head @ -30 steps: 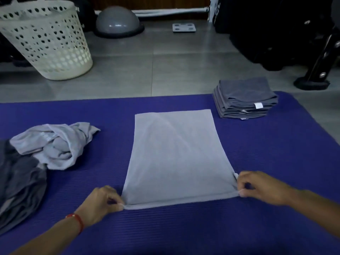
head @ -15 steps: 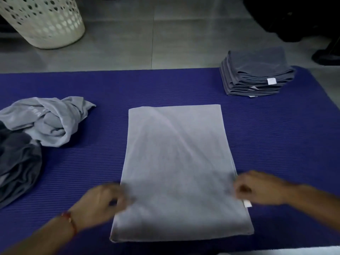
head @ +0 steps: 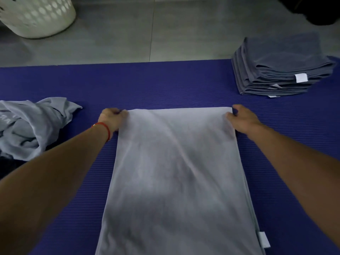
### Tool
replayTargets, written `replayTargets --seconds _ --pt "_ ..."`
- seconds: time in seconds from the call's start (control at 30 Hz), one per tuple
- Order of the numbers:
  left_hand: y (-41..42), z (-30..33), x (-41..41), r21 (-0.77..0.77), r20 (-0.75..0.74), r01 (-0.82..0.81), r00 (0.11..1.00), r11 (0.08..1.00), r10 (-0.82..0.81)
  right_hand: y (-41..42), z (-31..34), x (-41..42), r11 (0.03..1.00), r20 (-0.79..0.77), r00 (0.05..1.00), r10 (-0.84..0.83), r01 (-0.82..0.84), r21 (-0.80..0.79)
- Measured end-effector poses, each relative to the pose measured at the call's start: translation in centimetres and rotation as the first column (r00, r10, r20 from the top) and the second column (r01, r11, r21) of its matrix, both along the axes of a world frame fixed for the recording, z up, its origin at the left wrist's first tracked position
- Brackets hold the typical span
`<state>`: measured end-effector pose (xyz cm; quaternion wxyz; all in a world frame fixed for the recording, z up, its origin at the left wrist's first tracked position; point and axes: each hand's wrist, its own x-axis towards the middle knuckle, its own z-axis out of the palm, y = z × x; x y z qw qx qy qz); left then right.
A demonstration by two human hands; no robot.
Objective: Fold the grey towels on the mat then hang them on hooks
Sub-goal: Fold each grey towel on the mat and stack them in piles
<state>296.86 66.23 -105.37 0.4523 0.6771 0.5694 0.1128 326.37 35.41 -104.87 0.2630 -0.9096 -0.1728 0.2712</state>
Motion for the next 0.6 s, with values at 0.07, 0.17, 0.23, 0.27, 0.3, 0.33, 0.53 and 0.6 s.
replayTargets --seconds 0.07,0.17,0.23,0.27,0.3,0.33,0.53,0.6 --pt "1.2 -0.1 0.4 -0.046 0.019 -0.018 1.0 0.999 0.019 0.8 0.0 0.4 0.999 -0.006 0.999 -0.035 0.035 0.022" --pt "2.1 -0.3 0.3 -0.115 0.064 0.042 0.997 0.992 -0.034 1.3 -0.4 0.9 0.997 -0.027 0.997 -0.07 0.071 0.039" --pt "2.2 0.3 0.0 -0.094 0.051 0.139 0.99 0.986 -0.135 1.0 -0.5 1.1 0.995 -0.03 0.997 -0.072 0.074 0.073" --pt "2.4 0.7 -0.3 -0.073 0.038 0.18 0.983 0.981 -0.178 0.8 -0.3 1.4 0.992 -0.017 0.997 -0.075 0.077 0.105" --pt "2.7 1.2 -0.5 -0.049 0.032 0.208 0.978 0.977 -0.207 0.5 -0.2 1.7 0.986 0.001 0.996 -0.085 0.084 0.142" --pt "3.2 1.6 -0.8 -0.028 0.042 0.22 0.975 0.975 -0.219 0.3 0.1 1.9 0.979 0.019 0.995 -0.102 0.097 0.178" --pt "2.5 1.9 1.1 0.127 -0.167 0.294 0.948 0.947 -0.272 0.1 -0.6 1.7 0.993 0.199 0.976 -0.089 0.072 0.091" --pt "1.7 1.2 1.5 0.264 -0.309 0.268 0.934 0.927 -0.182 0.4 -1.1 0.8 0.992 0.294 0.95 -0.105 0.078 0.104"
